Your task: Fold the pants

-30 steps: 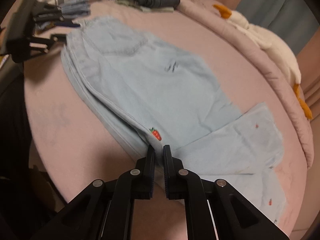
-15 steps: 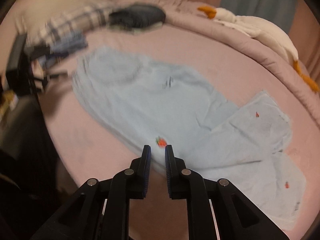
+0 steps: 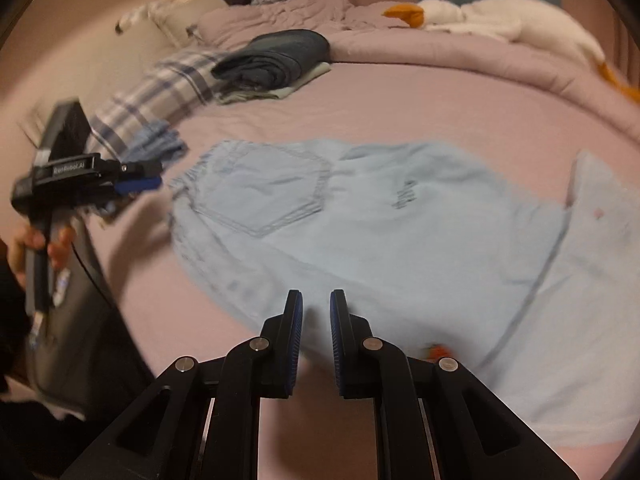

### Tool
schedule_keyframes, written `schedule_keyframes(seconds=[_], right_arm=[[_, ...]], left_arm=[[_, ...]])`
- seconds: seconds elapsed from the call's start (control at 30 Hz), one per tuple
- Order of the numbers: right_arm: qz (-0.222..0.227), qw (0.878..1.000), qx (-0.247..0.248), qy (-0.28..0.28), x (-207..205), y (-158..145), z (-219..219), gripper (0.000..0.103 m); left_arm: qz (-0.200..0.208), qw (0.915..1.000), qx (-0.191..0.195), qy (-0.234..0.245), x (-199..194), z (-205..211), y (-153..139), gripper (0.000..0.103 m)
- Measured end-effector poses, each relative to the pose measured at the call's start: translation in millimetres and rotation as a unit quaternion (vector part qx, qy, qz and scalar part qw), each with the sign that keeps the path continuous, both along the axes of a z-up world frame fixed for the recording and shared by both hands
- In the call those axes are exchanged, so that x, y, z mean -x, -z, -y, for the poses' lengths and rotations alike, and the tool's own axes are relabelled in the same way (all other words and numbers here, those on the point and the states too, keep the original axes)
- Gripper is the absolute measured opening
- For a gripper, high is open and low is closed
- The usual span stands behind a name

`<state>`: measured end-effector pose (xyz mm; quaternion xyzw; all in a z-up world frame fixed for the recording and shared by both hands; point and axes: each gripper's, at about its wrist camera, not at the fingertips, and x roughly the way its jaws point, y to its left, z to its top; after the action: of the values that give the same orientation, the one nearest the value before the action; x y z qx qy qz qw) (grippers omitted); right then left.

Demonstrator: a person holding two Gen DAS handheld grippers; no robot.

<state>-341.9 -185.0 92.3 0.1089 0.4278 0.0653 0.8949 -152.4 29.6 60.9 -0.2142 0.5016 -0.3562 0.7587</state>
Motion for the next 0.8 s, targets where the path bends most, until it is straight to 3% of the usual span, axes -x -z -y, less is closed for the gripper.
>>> schedule_keyframes(seconds=[0.07, 0.27, 0.37, 0.4, 0.57, 0.67, 0.8], right_arm=[[0.0, 1.0, -0.003, -0.004, -2, 5, -6, 0.012], [-0.002, 1.0, -0.01, -0.002, -4, 8, -10, 0.012], [-0.005, 1.0, -0.015, 0.008, 0, 12, -7, 0.012], [-0.009, 1.0, -0.011, 0.012, 1, 15, -7, 0.012], [-0.008, 1.0, 0.001, 0.02, 2, 18, -6, 0.012], [-0.013, 0.999, 0.018, 0.026, 0, 17, -4, 0.012], [-0.013, 0.999, 0.019, 0.033, 7, 13, 3, 0.012]], left_arm=[[-0.037, 0.9989, 0.027, 0.004, 5, 8, 11, 0.043], [-0.079, 0.9963, 0.025, -0.023, 2, 34, 33, 0.043], [-0.084, 0.9945, 0.015, -0.06, -3, 36, 36, 0.022], [-0.084, 0.994, 0.012, -0.069, -3, 34, 37, 0.016], [-0.054, 0.9942, 0.006, -0.093, 6, 35, 24, 0.013], [-0.032, 0.9931, 0.025, -0.11, 16, 26, 9, 0.012], [-0.005, 0.9942, 0.022, -0.105, 41, 21, -8, 0.012]])
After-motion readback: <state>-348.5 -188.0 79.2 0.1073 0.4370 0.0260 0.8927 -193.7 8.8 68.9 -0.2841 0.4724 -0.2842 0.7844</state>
